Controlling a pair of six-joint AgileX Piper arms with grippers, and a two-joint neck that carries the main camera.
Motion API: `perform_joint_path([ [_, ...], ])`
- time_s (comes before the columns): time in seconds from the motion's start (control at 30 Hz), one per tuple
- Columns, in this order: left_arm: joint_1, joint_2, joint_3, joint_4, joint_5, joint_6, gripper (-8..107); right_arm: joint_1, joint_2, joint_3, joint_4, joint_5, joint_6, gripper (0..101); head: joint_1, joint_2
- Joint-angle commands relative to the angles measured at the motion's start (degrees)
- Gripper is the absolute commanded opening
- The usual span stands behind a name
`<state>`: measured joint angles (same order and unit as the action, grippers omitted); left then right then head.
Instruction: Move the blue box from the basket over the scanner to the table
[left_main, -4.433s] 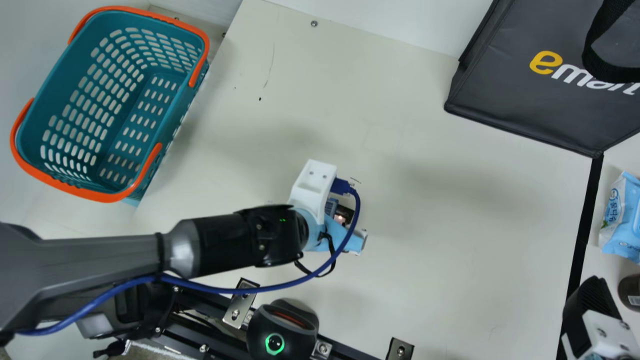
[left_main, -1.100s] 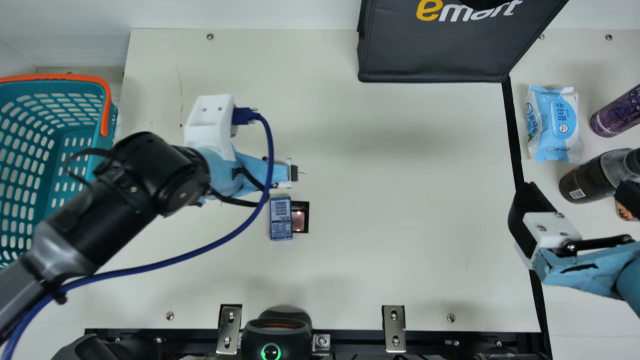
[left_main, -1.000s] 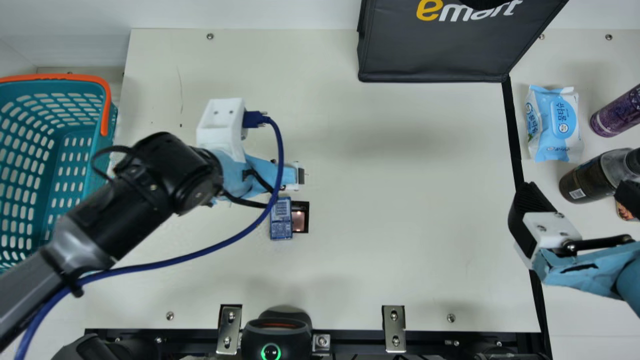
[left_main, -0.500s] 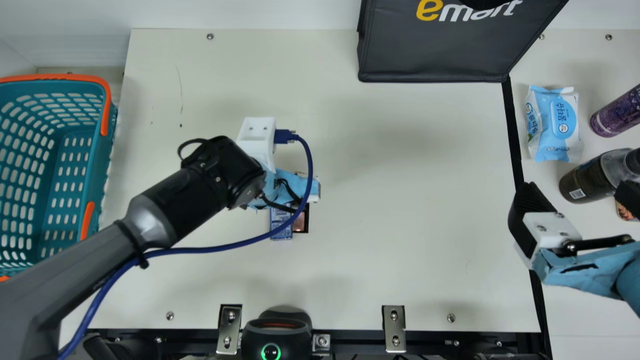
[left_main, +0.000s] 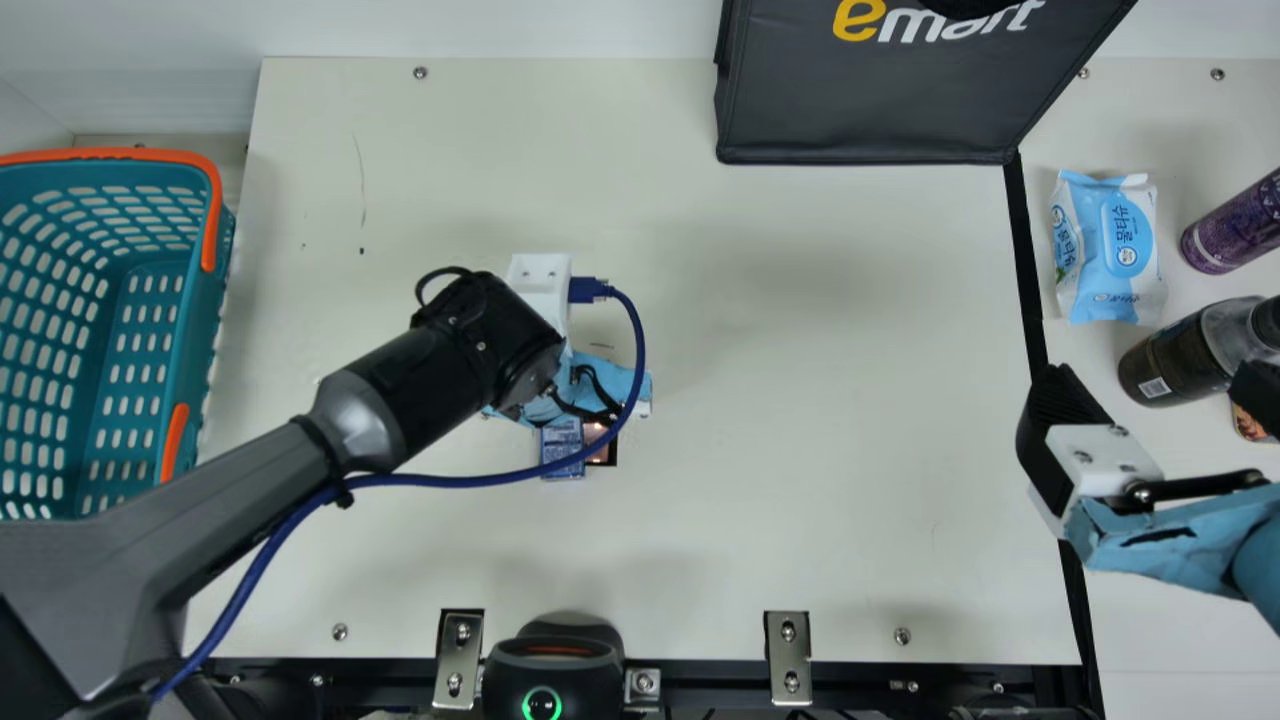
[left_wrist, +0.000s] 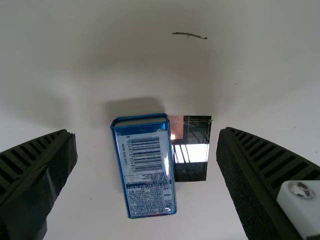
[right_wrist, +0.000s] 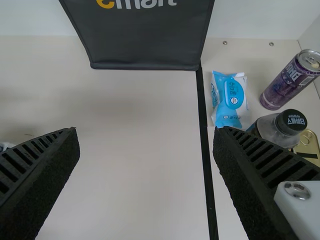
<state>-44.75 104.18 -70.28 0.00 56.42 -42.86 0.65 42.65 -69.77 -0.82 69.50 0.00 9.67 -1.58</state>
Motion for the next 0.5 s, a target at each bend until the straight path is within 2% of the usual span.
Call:
perform_joint_path([
  [0.0, 0.0, 0.4, -0.1, -0.3, 0.1, 0.0, 90, 0.0, 0.0, 0.0, 0.0, 0.0, 0.0, 95, -1.7, 0.0],
  [0.47, 1.0, 1.9, 0.1, -0.3, 0.3, -0.9, 90, 0.0, 0.0, 0.0, 0.0, 0.0, 0.0, 95, -1.7, 0.0],
])
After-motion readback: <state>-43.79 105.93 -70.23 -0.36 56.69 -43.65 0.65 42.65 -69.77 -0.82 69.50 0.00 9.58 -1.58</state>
